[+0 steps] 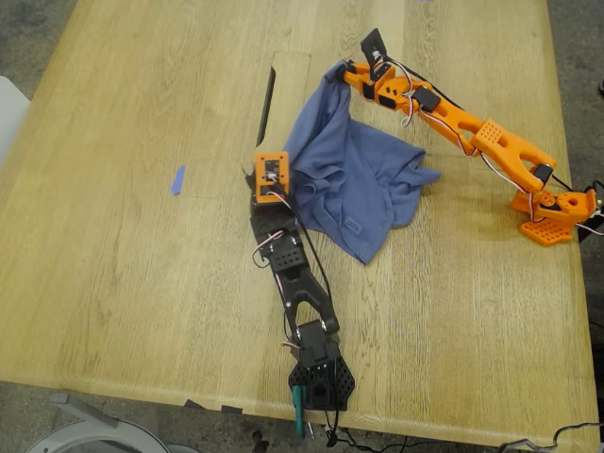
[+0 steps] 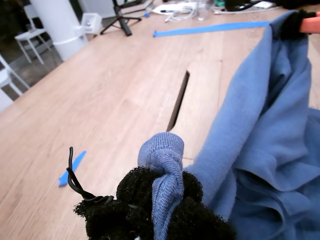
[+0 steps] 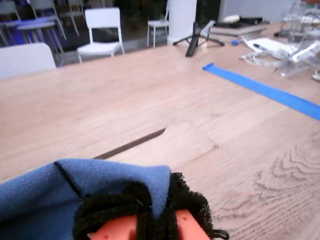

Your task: Fold a T-shirt

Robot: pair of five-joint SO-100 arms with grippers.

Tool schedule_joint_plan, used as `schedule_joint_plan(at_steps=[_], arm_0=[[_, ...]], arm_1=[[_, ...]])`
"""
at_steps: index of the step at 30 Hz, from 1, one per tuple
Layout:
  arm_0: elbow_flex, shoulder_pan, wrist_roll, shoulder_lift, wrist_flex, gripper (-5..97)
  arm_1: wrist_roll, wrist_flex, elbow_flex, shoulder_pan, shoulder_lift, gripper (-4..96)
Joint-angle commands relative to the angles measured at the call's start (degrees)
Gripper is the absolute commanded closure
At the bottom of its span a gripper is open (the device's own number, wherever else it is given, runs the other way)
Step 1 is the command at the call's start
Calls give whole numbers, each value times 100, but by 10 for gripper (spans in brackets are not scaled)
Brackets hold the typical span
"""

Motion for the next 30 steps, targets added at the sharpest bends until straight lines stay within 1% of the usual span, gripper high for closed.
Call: schedule_joint_plan(at_steps=[1,8,19,27,30], arm_0=[[-114,211,-79,949,396,918],[35,606,-132,1846,1688,918],[158,1608,-246,3067,3604,918],[97,2303,-360,3533,4447,918],[97,2522,-396,3639,4676,918]], arm_1=[[-53,562,-387,-70,809,913],[-62,2461,-378,-220,1538,913],[-26,5080,-378,-562,2540,914],[0,6583,-378,-738,3006,914],[18,6970,-378,-782,3155,914]])
